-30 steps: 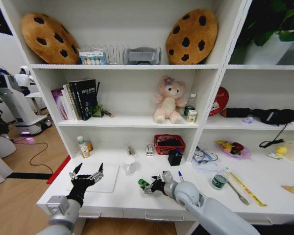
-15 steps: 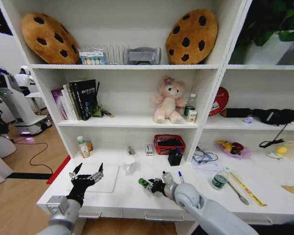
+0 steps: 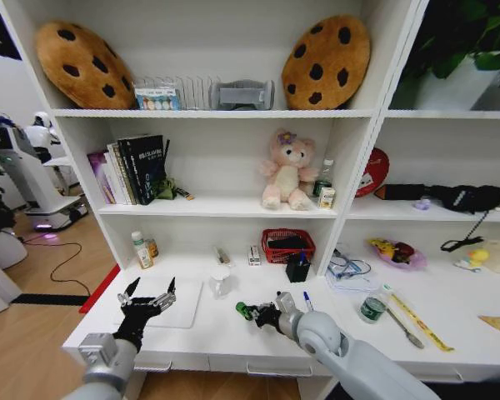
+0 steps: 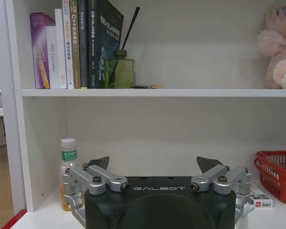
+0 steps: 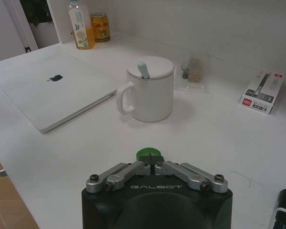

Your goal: Organize the objects on the table.

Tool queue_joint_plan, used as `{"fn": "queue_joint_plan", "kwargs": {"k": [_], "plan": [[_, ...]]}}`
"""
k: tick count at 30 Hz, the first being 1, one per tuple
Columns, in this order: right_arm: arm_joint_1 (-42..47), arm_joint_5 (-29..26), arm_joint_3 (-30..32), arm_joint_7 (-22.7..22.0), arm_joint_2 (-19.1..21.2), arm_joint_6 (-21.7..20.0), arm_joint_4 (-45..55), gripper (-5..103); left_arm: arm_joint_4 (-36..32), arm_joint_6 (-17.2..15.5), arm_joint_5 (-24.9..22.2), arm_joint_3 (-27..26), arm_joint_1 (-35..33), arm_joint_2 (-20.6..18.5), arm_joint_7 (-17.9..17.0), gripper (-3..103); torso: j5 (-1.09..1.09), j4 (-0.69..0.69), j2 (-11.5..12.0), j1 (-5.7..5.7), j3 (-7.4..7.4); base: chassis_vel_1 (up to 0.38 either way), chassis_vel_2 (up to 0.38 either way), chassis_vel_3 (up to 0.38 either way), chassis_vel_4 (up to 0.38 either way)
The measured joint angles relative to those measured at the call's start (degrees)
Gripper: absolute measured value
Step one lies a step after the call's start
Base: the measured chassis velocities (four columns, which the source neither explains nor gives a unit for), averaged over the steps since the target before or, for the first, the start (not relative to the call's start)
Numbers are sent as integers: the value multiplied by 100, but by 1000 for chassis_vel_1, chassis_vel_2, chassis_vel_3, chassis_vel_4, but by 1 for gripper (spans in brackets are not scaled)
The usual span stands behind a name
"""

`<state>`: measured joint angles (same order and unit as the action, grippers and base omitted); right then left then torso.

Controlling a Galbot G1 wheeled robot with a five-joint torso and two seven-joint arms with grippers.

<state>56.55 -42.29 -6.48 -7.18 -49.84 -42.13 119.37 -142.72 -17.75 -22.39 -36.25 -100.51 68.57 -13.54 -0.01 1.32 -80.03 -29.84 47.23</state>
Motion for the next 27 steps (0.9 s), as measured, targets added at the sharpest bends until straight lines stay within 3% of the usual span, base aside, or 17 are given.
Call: {"fn": "queue_joint_plan", "kwargs": {"k": [14,22,24,26,27], "plan": [[296,92,439,-150,120,-1,545,0,0,0,0,0,0,0,0,100,0,0,0,0,0,0,0,0,0],[935,825,701,-283,-4,-2,585,0,0,0,0,0,0,0,0,100,1,1,0,0,0,0,0,0,0],[1038,1023,757,-270,-50,-2,542,11,0,0,0,0,0,0,0,100,0,1,0,0,0,0,0,0,0],[1049,1077,769,-259,-70,-2,475,11,0,0,0,0,0,0,0,100,0,0,0,0,0,0,0,0,0],[1048,1113,770,-254,-79,-2,414,16,0,0,0,0,0,0,0,100,1,0,0,0,0,0,0,0,0]]}}
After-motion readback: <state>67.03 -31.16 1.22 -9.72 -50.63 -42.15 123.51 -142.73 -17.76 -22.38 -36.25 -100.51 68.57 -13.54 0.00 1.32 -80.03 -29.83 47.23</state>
